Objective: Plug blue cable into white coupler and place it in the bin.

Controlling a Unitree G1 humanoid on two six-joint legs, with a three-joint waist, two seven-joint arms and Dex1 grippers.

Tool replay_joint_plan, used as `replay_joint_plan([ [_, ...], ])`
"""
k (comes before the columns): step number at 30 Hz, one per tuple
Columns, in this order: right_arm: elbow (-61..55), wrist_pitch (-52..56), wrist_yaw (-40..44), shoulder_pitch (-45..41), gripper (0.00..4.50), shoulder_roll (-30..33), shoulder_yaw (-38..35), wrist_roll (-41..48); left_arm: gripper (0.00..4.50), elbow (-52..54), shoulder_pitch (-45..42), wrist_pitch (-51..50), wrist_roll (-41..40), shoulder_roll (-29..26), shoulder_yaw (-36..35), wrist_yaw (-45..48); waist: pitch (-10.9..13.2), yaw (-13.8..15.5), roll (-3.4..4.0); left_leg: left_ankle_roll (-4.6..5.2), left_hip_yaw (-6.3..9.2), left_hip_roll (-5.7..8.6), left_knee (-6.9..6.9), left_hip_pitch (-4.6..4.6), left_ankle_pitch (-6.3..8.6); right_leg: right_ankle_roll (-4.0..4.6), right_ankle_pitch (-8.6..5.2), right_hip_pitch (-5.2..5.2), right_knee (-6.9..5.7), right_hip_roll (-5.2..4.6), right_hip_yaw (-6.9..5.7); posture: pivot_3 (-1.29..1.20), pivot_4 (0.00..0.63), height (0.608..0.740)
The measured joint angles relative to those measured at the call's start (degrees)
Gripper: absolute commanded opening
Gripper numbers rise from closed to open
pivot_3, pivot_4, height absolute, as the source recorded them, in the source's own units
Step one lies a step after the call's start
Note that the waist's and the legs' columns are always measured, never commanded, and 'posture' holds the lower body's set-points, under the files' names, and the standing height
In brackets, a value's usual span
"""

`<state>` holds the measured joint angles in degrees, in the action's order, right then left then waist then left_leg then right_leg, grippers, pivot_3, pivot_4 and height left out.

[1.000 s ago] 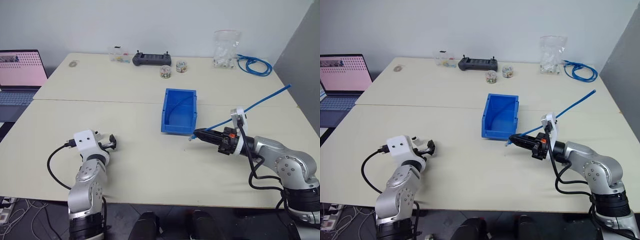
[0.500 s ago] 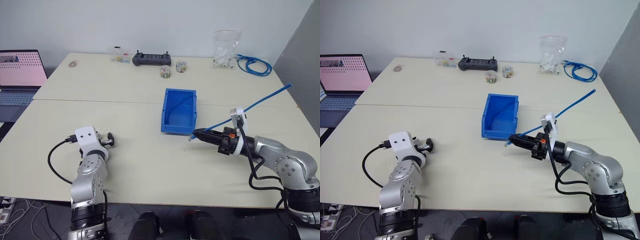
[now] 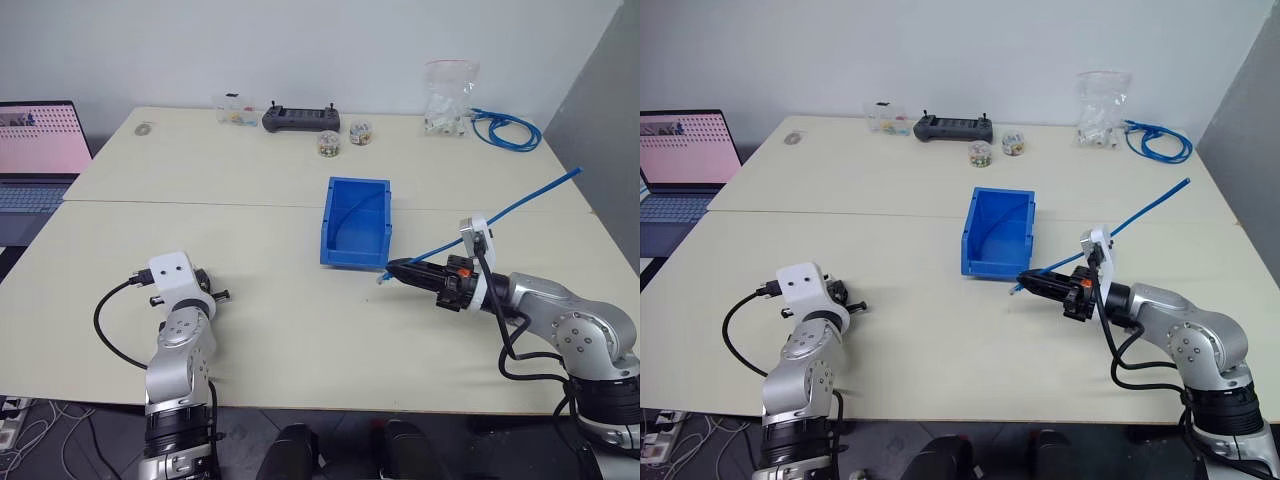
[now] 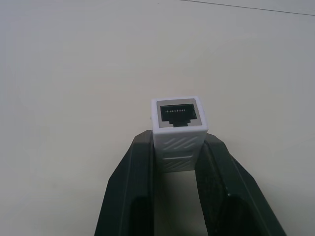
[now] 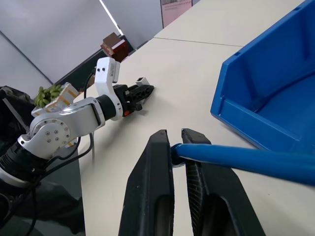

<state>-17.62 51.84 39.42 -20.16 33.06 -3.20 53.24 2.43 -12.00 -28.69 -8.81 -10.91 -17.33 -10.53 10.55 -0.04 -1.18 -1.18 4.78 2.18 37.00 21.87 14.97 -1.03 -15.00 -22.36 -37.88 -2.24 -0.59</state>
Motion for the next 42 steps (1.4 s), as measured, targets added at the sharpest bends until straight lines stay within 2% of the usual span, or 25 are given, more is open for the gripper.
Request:
replay_joint_plan([
  [5,-0.3,0.0,0.1,0.7,0.07,0.1,0.0,-0.3,0.81,-0.5,0.8,0.6,0.0,-2.0,-0.1,1.6,0.0,0.0,0.00,0.00,0.00,0.00,0.00,0.00,0.00,-0.02,-0.01,0.00,0.00,0.00,0.00,0.00,0.150,0.740],
  [9,-2.1,0.0,0.6,2.0,0.07,1.6,0.0,-0.6,0.81,-0.3,2.6,0.8,-0.5,-6.3,1.6,9.2,0.0,0.0,0.01,0.00,0.00,0.01,-0.01,0.00,0.00,-0.01,-0.01,-0.01,0.01,-0.01,0.00,0.00,0.150,0.740],
  [12,-4.8,-0.5,1.4,4.3,0.07,3.5,0.0,-2.1,0.81,3.5,5.9,-0.1,-5.3,-11.2,6.3,24.0,0.0,0.2,0.01,-0.01,0.01,0.04,-0.01,0.04,0.00,0.00,-0.01,0.00,0.07,-0.05,0.00,0.00,0.150,0.740],
  [17,-9.0,-1.8,1.8,7.1,0.07,4.2,0.3,-3.5,0.81,12.2,7.6,-2.6,-14.3,-20.0,19.3,50.3,0.0,0.4,0.01,-0.01,0.01,0.02,-0.04,0.09,0.01,0.00,-0.02,-0.01,0.19,-0.07,0.00,0.00,0.150,0.740],
  [20,-10.5,-3.1,2.3,9.4,0.07,5.3,1.4,-5.7,0.81,13.7,4.9,-1.6,-14.6,-25.7,25.3,61.0,0.0,0.3,0.03,0.00,0.05,-0.03,-0.08,0.06,0.01,0.00,-0.11,-0.02,0.14,0.00,-0.04,0.00,0.150,0.740],
  [22,-11.6,-4.1,3.0,10.7,0.07,6.3,2.6,-7.4,0.81,13.0,1.8,0.2,-13.3,-27.6,28.5,66.2,0.0,0.1,0.05,0.01,0.06,-0.04,-0.08,0.06,0.01,-0.02,-0.13,-0.02,0.12,0.01,-0.06,0.00,0.150,0.740],
  [26,-13.6,-6.4,4.0,12.4,0.07,7.2,3.6,-9.9,0.81,7.1,-6.1,8.3,-7.5,-28.2,36.0,75.0,0.0,0.0,0.05,0.01,0.00,-0.03,-0.06,0.06,0.01,-0.04,-0.13,-0.01,0.14,0.03,-0.03,0.00,0.150,0.740],
  [30,-13.8,-8.4,4.6,12.8,0.07,7.5,4.3,-12.1,0.81,1.3,-9.8,14.5,-3.7,-27.5,39.6,79.8,0.0,-0.2,0.05,0.02,0.02,-0.04,-0.07,0.07,0.01,-0.04,-0.13,-0.03,0.14,0.03,-0.04,0.00,0.150,0.740],
  [37,-13.8,-11.8,6.8,10.3,0.07,7.3,8.1,-16.3,0.81,-5.5,-12.4,22.4,1.0,-24.7,42.3,83.1,0.0,-0.2,0.05,0.03,0.03,-0.04,-0.03,0.04,0.01,-0.07,-0.13,-0.01,0.12,0.04,-0.04,0.00,0.150,0.740],
  [42,-13.3,-14.3,8.2,6.3,0.07,6.3,13.1,-20.4,0.81,-5.7,-12.6,21.5,1.2,-24.2,42.1,83.7,0.0,-0.2,0.05,0.03,0.08,-0.04,-0.03,0.04,0.01,-0.07,-0.13,0.00,0.10,0.04,-0.07,0.00,0.150,0.740],
])
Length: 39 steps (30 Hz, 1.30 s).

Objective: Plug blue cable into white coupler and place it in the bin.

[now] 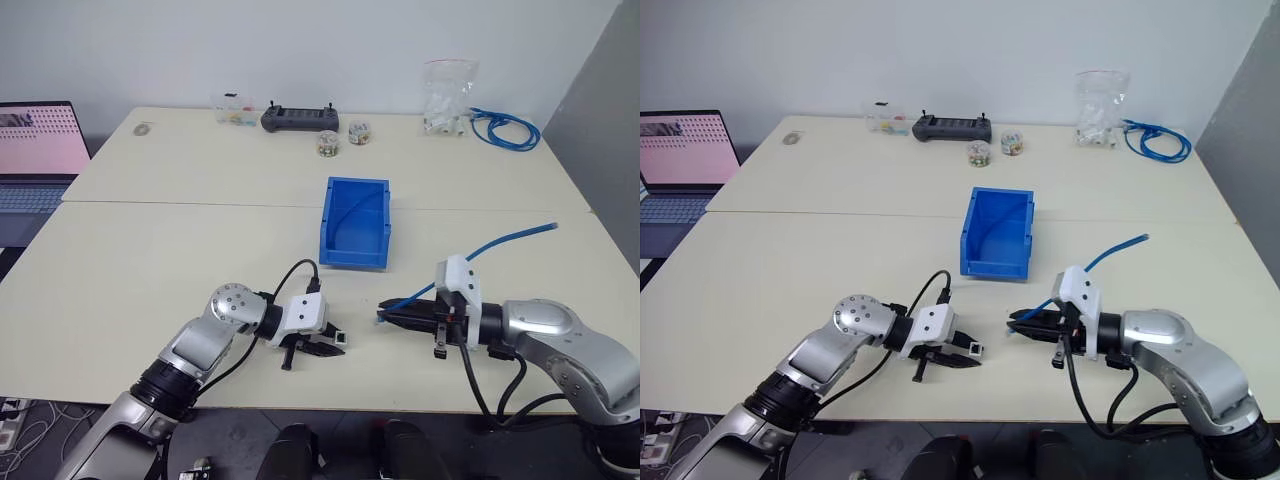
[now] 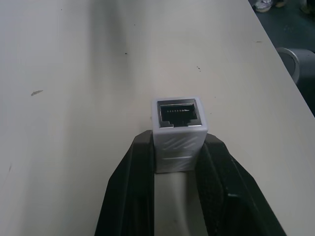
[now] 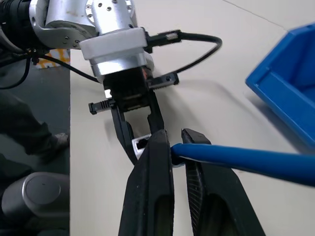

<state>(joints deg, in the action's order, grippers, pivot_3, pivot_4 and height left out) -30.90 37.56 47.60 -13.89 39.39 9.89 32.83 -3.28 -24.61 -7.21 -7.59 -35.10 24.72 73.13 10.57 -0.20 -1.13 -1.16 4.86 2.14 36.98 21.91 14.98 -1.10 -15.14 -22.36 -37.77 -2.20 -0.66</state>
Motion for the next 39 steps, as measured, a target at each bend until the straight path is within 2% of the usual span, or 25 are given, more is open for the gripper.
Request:
replay_joint_plan([
  [8,4.1,-1.7,2.5,-7.4,0.07,-3.1,8.3,-6.1,0.81,1.3,0.0,-3.2,0.2,0.1,-0.3,0.0,0.0,0.0,0.00,0.00,0.03,0.01,0.01,-0.02,0.00,0.00,0.00,0.00,-0.04,0.00,0.00,0.00,0.150,0.740],
  [14,7.4,-3.7,4.7,-8.9,0.07,-4.0,11.8,-9.6,0.81,1.7,-0.1,-4.1,0.5,0.4,-0.3,-0.1,0.0,0.0,0.00,0.00,0.04,0.03,0.02,-0.02,0.00,0.01,0.01,0.00,-0.05,-0.01,0.00,0.00,0.150,0.740],
  [39,12.0,-11.2,10.0,-9.8,0.06,-5.9,14.5,-17.7,0.81,0.9,-0.4,-3.5,1.1,0.6,-0.3,0.0,0.0,0.0,0.02,0.00,0.03,0.03,0.04,-0.14,0.00,0.03,0.01,0.05,-0.15,-0.01,0.02,0.00,0.150,0.740],
])
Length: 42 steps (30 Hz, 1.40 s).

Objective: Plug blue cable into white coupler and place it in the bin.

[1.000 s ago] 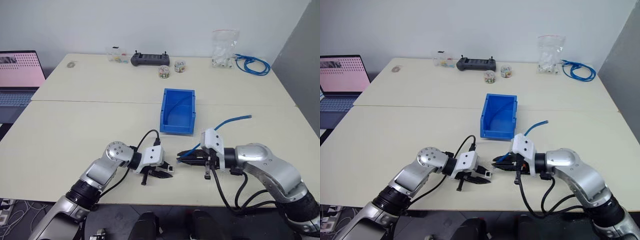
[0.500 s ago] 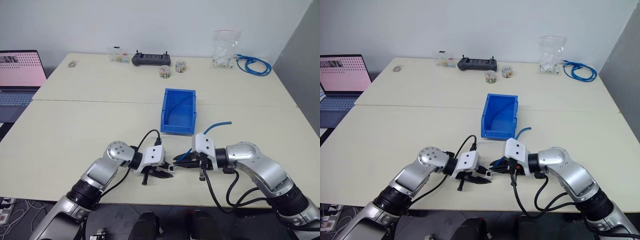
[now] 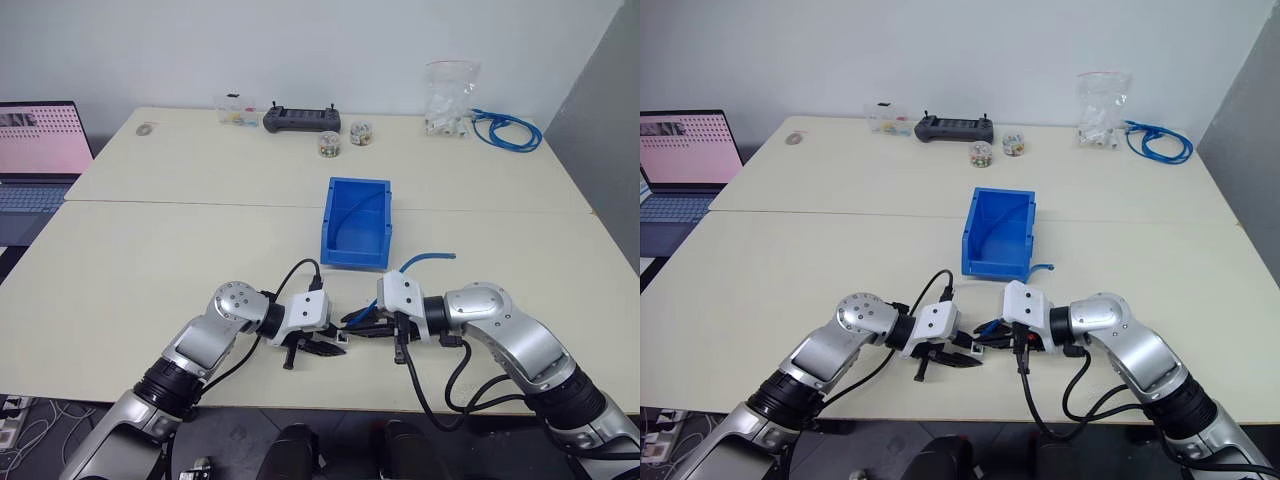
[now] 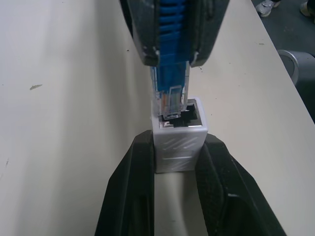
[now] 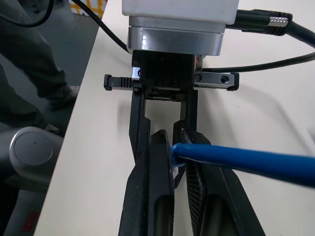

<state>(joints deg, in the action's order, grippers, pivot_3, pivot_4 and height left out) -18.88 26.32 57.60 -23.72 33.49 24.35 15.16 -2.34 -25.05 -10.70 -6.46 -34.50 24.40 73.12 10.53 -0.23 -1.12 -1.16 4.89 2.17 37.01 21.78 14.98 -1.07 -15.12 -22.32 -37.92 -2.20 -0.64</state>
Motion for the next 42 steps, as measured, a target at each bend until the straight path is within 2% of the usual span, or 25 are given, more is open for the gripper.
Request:
replay_joint_plan([
  [16,-1.2,-0.5,2.2,-2.3,0.06,0.2,2.8,-4.1,0.81,-0.3,0.0,-0.5,0.1,0.1,0.0,-0.2,-0.1,0.0,0.03,0.00,0.00,0.00,0.01,-0.05,0.00,0.00,0.00,0.03,-0.03,0.00,0.00,0.00,0.150,0.740],
  [32,-1.6,12.8,0.6,-3.6,0.06,-1.3,1.8,-2.3,0.80,1.7,2.7,-1.9,0.3,1.0,-0.3,-4.2,-1.1,0.1,0.26,0.01,0.02,0.05,0.00,-0.11,0.00,-0.01,-0.01,0.10,-0.01,-0.04,0.00,0.00,0.150,0.740],
  [42,-1.6,12.9,-0.4,-2.3,0.06,-2.0,1.3,-1.4,0.80,2.8,3.6,-3.0,0.2,0.9,-0.6,-5.1,-1.1,0.1,0.31,0.01,0.01,0.05,-0.01,-0.10,0.00,-0.02,-0.01,0.09,0.00,-0.03,0.01,0.00,0.150,0.740],
])
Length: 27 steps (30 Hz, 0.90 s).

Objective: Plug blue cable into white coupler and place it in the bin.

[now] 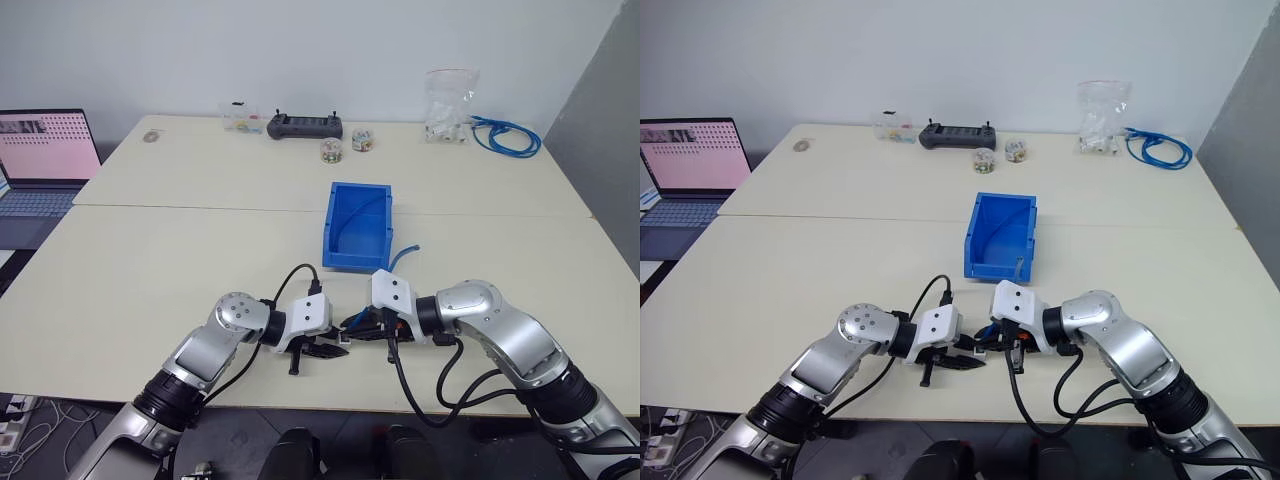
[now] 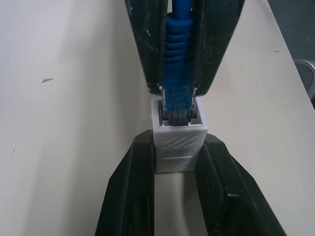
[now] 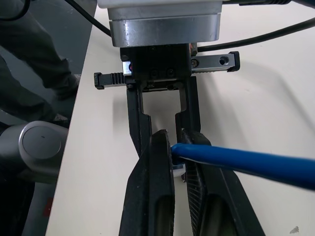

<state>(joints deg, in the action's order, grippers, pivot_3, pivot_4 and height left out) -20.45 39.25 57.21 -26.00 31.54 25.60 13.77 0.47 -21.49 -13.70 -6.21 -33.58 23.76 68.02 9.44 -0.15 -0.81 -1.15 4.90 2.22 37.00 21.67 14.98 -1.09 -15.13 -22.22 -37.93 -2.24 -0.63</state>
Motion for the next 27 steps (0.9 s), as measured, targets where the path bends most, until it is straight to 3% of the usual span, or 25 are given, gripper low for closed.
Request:
replay_joint_plan([
  [19,3.5,-2.1,3.7,-2.4,0.05,-0.3,2.6,-1.6,0.80,2.7,1.2,-5.2,-0.3,0.2,-1.1,-0.8,-0.3,-0.3,-0.03,0.00,0.00,-0.02,-0.05,-0.07,0.00,0.00,-0.01,0.02,0.01,0.02,0.00,0.00,0.150,0.740],
  [21,3.6,-2.2,3.8,-2.4,0.05,-0.4,2.2,-1.1,1.50,2.5,1.2,-4.4,-0.1,0.1,-1.0,-0.8,-0.3,-0.3,-0.03,0.00,0.01,-0.02,-0.05,-0.06,0.00,0.00,-0.01,0.02,0.01,0.02,0.00,0.00,0.150,0.740],
  [27,2.4,2.2,2.8,-0.9,0.05,-0.5,-2.0,2.9,2.80,2.8,2.9,-3.0,-0.3,0.0,-2.5,-3.9,-0.2,-0.3,-0.02,0.00,0.04,-0.05,-0.04,0.05,0.00,0.01,-0.01,-0.09,-0.01,0.01,0.00,0.00,0.150,0.740],
])
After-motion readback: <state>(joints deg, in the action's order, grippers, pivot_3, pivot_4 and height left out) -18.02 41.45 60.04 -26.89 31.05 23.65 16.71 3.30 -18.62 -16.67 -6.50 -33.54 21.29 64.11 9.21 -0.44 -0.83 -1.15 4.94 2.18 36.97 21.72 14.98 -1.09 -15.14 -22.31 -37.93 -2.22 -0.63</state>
